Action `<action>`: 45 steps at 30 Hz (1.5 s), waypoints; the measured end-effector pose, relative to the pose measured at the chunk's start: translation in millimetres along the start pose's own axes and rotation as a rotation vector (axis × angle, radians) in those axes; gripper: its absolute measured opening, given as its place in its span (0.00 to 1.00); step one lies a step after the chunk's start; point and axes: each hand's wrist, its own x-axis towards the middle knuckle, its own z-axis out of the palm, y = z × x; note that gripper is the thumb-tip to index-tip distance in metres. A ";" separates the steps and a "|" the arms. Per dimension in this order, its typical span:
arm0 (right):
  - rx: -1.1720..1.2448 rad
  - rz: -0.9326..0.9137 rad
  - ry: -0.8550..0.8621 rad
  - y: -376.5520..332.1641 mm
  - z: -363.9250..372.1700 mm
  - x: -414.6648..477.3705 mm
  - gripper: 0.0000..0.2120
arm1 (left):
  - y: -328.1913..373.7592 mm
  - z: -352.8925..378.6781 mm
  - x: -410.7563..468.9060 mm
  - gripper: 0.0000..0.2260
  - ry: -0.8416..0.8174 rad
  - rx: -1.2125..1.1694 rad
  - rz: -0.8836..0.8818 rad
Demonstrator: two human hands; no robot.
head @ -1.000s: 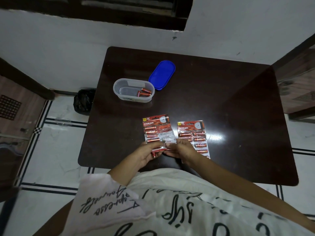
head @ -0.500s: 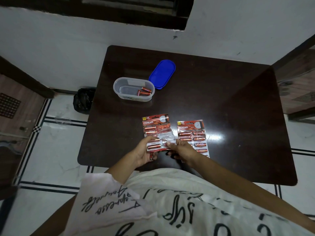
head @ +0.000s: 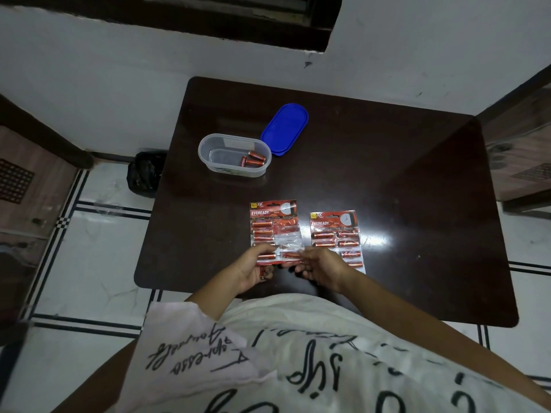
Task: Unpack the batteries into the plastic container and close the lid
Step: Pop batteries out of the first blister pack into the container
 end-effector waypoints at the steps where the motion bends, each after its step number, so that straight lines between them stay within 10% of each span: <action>1: -0.004 -0.007 0.000 0.9 -0.6 0.4 0.10 | -0.2 -0.9 -0.3 0.05 -0.005 0.002 -0.006; 45: 0.050 -0.053 0.296 4.2 12.3 2.1 0.05 | -5.0 -4.9 -6.6 0.10 -0.037 0.026 0.041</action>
